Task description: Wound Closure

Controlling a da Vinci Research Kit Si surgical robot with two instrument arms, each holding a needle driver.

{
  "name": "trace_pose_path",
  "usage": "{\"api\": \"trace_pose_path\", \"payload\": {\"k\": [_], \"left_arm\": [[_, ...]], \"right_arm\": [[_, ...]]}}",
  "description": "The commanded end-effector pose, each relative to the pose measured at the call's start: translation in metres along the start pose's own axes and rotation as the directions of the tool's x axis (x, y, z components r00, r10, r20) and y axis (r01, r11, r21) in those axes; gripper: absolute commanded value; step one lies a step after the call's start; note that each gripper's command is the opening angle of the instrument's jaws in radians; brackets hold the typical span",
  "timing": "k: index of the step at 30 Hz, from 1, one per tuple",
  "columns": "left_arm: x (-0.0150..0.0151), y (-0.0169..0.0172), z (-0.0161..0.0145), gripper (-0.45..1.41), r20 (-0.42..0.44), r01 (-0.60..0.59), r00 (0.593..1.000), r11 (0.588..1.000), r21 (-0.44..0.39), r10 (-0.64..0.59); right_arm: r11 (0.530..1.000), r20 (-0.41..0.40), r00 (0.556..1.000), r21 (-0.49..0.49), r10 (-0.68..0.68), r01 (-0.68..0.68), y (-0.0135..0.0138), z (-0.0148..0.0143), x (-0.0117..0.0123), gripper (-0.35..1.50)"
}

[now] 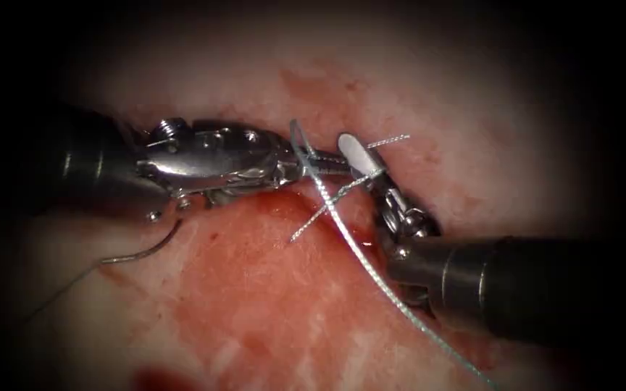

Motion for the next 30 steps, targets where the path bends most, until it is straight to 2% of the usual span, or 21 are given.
{"api": "trace_pose_path", "payload": {"k": [1, 4, 8, 11, 12, 14, 17, 20, 25, 27, 29, 30], "left_arm": [[-0.0005, 0.0001, 0.0007, -0.35, 0.0, 0.0, 1.0, 1.0, -0.002, 0.0], [-0.0005, 0.0002, 0.0008, -0.35, 0.0, 0.001, 1.0, 1.0, -0.001, -0.001], [-0.0007, 0.0004, 0.0008, -0.35, 0.0, 0.0, 1.0, 1.0, -0.001, 0.0], [-0.0008, 0.0005, 0.0008, -0.35, 0.0, -0.001, 1.0, 1.0, 0.0, 0.001], [-0.0008, 0.0006, 0.0008, -0.35, 0.0, -0.001, 1.0, 1.0, 0.0, 0.001], [-0.001, 0.0007, 0.0009, -0.35, 0.004, -0.002, 1.0, 1.0, -0.002, 0.002], [-0.0012, 0.0008, 0.0009, -0.35, 0.004, -0.004, 1.0, 1.0, -0.003, 0.004], [-0.0014, 0.0009, 0.0005, -0.35, 0.008, -0.006, 1.0, 1.0, -0.007, 0.006], [-0.0018, 0.0011, -0.0002, -0.35, 0.016, -0.008, 1.0, 1.0, -0.013, 0.009], [-0.0019, 0.0012, -0.0005, -0.35, 0.017, -0.01, 1.0, 1.0, -0.019, 0.01], [-0.002, 0.0012, -0.0005, -0.35, 0.017, -0.01, 1.0, 1.0, -0.019, 0.01], [-0.002, 0.0012, -0.0005, -0.35, 0.017, -0.01, 1.0, 1.0, -0.019, 0.01]], "right_arm": [[1.0, 0.001, 1.0, -0.004, 0.004, -0.004, -0.0002, 0.0, -0.0005, 1.36], [1.0, -0.004, 1.0, 0.011, 0.017, -0.017, -0.0012, 0.0001, -0.0003, 1.35], [0.998, -0.016, 0.999, 0.052, -0.028, 0.028, -0.002, 0.0002, 0.0003, 1.23], [0.997, -0.03, 0.998, 0.054, -0.054, 0.055, -0.0022, -0.0001, 0.0005, 0.99], [0.997, -0.031, 0.998, 0.053, -0.06, 0.061, -0.0022, -0.0001, 0.0005, 0.98], [0.997, -0.038, 0.998, 0.054, -0.058, 0.06, -0.0023, 0.0004, 0.0004, 0.98], [0.997, -0.058, 0.996, 0.047, -0.066, 0.069, -0.0029, 0.0019, 0.0001, 1.16], [0.996, -0.069, 0.995, 0.041, -0.073, 0.076, -0.0038, 0.0032, 0.0, 1.23], [0.995, -0.061, 0.995, 0.064, -0.075, 0.079, -0.0045, 0.0038, 0.0001, 1.13], [0.995, -0.054, 0.995, 0.051, -0.083, 0.086, -0.0044, 0.0036, 0.0, 0.32], [0.995, -0.041, 0.996, 0.045, -0.085, 0.087, -0.0044, 0.0033, -0.0002, -0.23], [0.995, -0.022, 0.996, 0.051, -0.087, 0.088, -0.0044, 0.0031, -0.0003, -0.35]]}}
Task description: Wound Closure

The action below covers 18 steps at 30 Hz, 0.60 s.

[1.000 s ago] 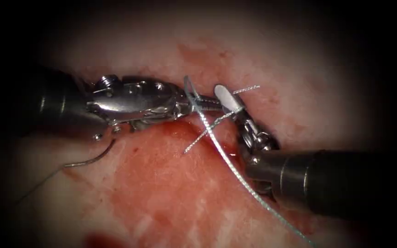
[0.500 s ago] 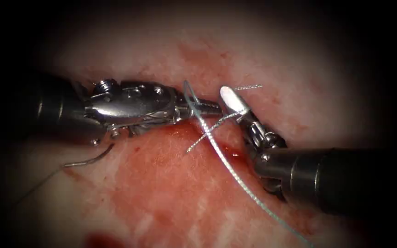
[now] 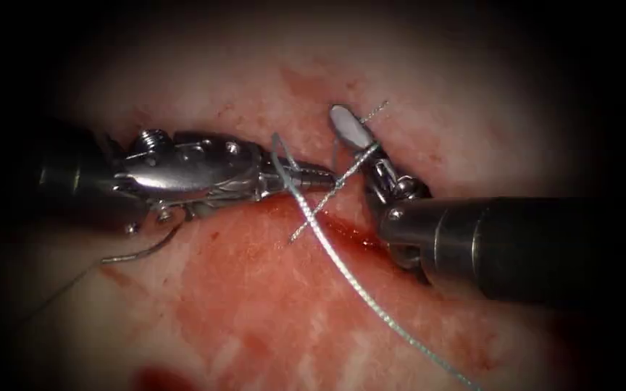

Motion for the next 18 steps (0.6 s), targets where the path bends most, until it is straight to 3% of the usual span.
{"api": "trace_pose_path", "payload": {"k": [1, 5, 10, 14, 18], "left_arm": [[-0.0005, 0.0001, 0.0008, -0.35, 0.0, 0.002, 1.0, 1.0, -0.002, -0.002], [-0.0005, 0.0, 0.0007, -0.35, 0.0, 0.002, 1.0, 1.0, 0.003, -0.002], [-0.0005, -0.0004, 0.0001, -0.35, -0.001, 0.002, 1.0, 1.0, 0.015, -0.002], [-0.0005, -0.0006, -0.0004, -0.35, -0.001, 0.002, 1.0, 1.0, 0.022, -0.002], [-0.0005, -0.0007, -0.0011, -0.35, -0.001, 0.008, 1.0, 1.0, 0.024, -0.008]], "right_arm": [[1.0, 0.064, 0.998, 0.007, -0.004, 0.004, 0.0001, -0.0005, -0.0012, -0.35], [1.0, 0.07, 0.997, -0.005, -0.016, 0.017, -0.0008, -0.0011, -0.0012, -0.35], [0.992, 0.071, 0.989, 0.014, -0.126, 0.126, -0.003, -0.0022, -0.0012, -0.35], [0.953, 0.145, 0.942, 0.065, -0.304, 0.297, -0.0044, -0.0032, -0.0018, -0.35], [0.93, 0.134, 0.922, 0.101, -0.363, 0.352, -0.0049, -0.0037, -0.0019, -0.35]]}}
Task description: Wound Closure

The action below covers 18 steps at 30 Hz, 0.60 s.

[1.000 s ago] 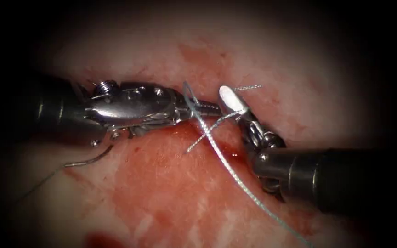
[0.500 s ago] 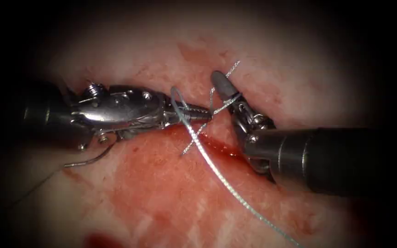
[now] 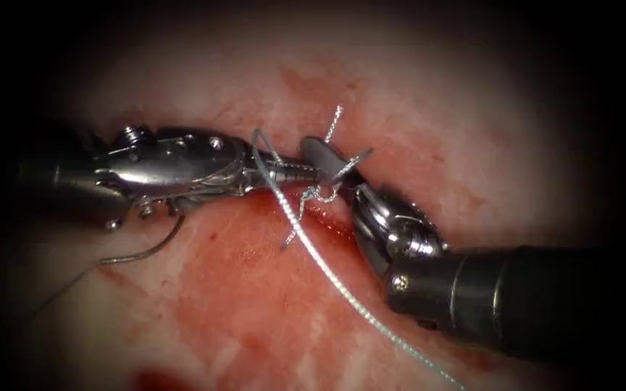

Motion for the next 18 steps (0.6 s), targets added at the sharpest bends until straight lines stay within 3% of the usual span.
{"api": "trace_pose_path", "payload": {"k": [1, 15, 18], "left_arm": [[-0.0005, 0.0, 0.0005, -0.35, 0.0, 0.009, 1.0, 1.0, -0.001, -0.009], [0.0023, -0.0046, -0.0019, -0.35, -0.004, 0.042, 0.999, 0.997, 0.062, -0.042], [0.0025, -0.0062, -0.0019, -0.35, -0.003, 0.052, 0.999, 0.99, 0.134, -0.052]], "right_arm": [[1.0, 0.002, 1.0, 0.004, -0.026, 0.026, -0.0001, 0.0, -0.0009, -0.35], [0.966, -0.027, 0.965, -0.003, -0.26, 0.26, -0.0033, -0.0035, -0.0036, -0.35], [0.957, -0.021, 0.957, -0.004, -0.289, 0.289, -0.0034, -0.004, -0.0038, -0.35]]}}
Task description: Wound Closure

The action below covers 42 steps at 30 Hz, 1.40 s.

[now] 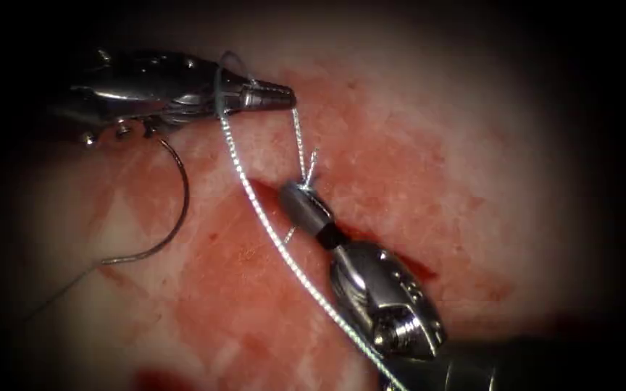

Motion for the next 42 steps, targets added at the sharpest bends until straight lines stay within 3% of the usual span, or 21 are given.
{"api": "trace_pose_path", "payload": {"k": [1, 7, 12, 17, 21, 27, 34, 42], "left_arm": [[-0.0006, -0.0003, 0.001, -0.35, -0.004, 0.007, 1.0, 1.0, 0.029, -0.007], [-0.0031, -0.0007, 0.0031, -0.35, -0.049, 0.103, 0.994, 0.993, 0.059, -0.1], [-0.004, -0.0005, 0.0045, -0.35, -0.144, 0.131, 0.983, 0.986, 0.104, -0.115], [-0.004, -0.0005, 0.0046, -0.35, -0.234, 0.055, 0.972, 0.974, 0.218, -0.003], [-0.0037, -0.0008, 0.0045, -0.35, -0.229, -0.036, 0.967, 0.947, 0.318, 0.114], [-0.0034, -0.0016, 0.0041, -0.35, -0.188, -0.145, 0.955, 0.915, 0.377, 0.229], [-0.0031, -0.0022, 0.0041, -0.35, -0.178, -0.163, 0.952, 0.908, 0.387, 0.247], [-0.0023, -0.0034, 0.0057, -0.35, -0.18, -0.174, 0.949, 0.908, 0.382, 0.257]], "right_arm": [[1.0, 0.008, 1.0, -0.001, -0.001, 0.001, -0.0001, 0.0001, -0.0009, -0.35], [1.0, 0.048, 0.999, 0.015, -0.005, 0.004, -0.0001, 0.0001, -0.0012, -0.35], [0.998, 0.14, 0.989, 0.033, 0.044, -0.049, -0.0006, -0.0002, -0.0021, -0.35], [0.991, 0.205, 0.973, 0.055, 0.11, -0.124, -0.0013, -0.0006, -0.0025, -0.35], [0.984, 0.239, 0.96, 0.065, 0.143, -0.163, -0.0015, -0.0014, -0.0027, -0.35], [0.98, 0.274, 0.948, 0.069, 0.163, -0.189, -0.0017, -0.0017, -0.0029, -0.35], [0.979, 0.314, 0.938, 0.085, 0.15, -0.185, -0.0015, -0.0021, -0.0038, -0.35], [0.991, 0.299, 0.953, 0.111, 0.039, -0.076, 0.0002, -0.0022, -0.0033, -0.35]]}}
